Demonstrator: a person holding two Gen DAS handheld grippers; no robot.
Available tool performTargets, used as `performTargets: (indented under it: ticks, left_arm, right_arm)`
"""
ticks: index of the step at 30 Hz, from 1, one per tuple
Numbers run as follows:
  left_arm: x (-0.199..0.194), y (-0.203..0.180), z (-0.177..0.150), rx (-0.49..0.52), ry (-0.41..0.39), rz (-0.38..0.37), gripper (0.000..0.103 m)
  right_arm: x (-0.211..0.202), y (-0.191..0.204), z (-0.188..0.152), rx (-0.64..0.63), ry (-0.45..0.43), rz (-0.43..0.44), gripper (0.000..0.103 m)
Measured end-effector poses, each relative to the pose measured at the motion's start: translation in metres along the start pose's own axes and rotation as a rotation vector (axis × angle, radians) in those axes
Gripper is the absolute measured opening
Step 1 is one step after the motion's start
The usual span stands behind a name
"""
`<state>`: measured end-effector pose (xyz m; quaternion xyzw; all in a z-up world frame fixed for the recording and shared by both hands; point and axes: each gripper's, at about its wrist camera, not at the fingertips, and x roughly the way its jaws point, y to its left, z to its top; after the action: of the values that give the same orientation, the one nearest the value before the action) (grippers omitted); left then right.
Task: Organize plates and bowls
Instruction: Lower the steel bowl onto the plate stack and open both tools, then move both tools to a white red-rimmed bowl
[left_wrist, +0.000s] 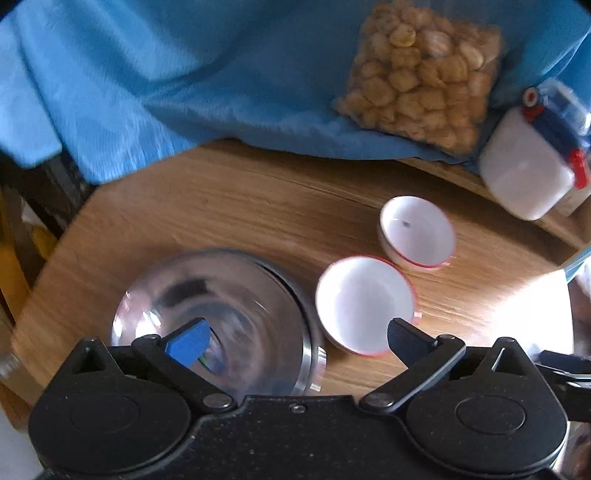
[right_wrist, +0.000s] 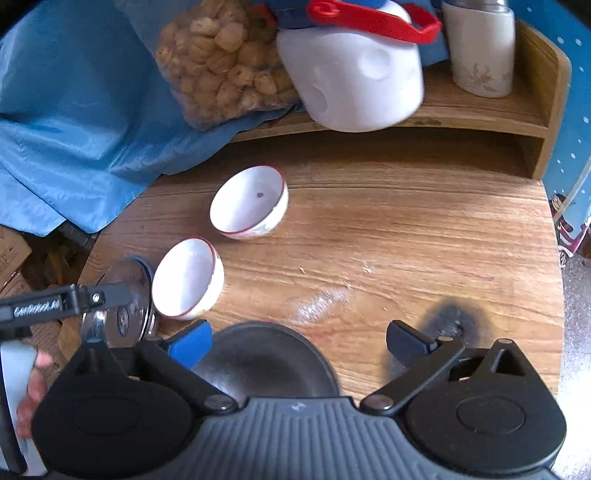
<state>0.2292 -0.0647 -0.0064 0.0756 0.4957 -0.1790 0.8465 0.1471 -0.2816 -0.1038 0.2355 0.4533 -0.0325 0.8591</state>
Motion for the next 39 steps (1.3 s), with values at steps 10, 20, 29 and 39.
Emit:
performTargets:
  ticks: [10, 20, 29, 39]
  left_arm:
    - [0.03, 0.005, 0.032, 0.201, 0.022, -0.025, 0.102]
    - [0.065, -0.004, 0.048, 0.346, 0.052, -0.097, 0.102]
    - [0.086, -0.009, 0.054, 0.509, 0.099, -0.184, 0.102]
    - [0.101, -0.018, 0.055, 0.63, 0.113, -0.203, 0.101]
  right_arm:
    - [0.023, 0.038, 0.009, -0.048, 0.01, -0.068, 0.103]
    - [0.046, 0.062, 0.018, -0.077, 0.046, -0.149, 0.103]
    - [0.064, 0.083, 0.022, -0.15, 0.062, -0.201, 0.103]
    - [0.082, 0.085, 0.028, -0.147, 0.081, -0.239, 0.1]
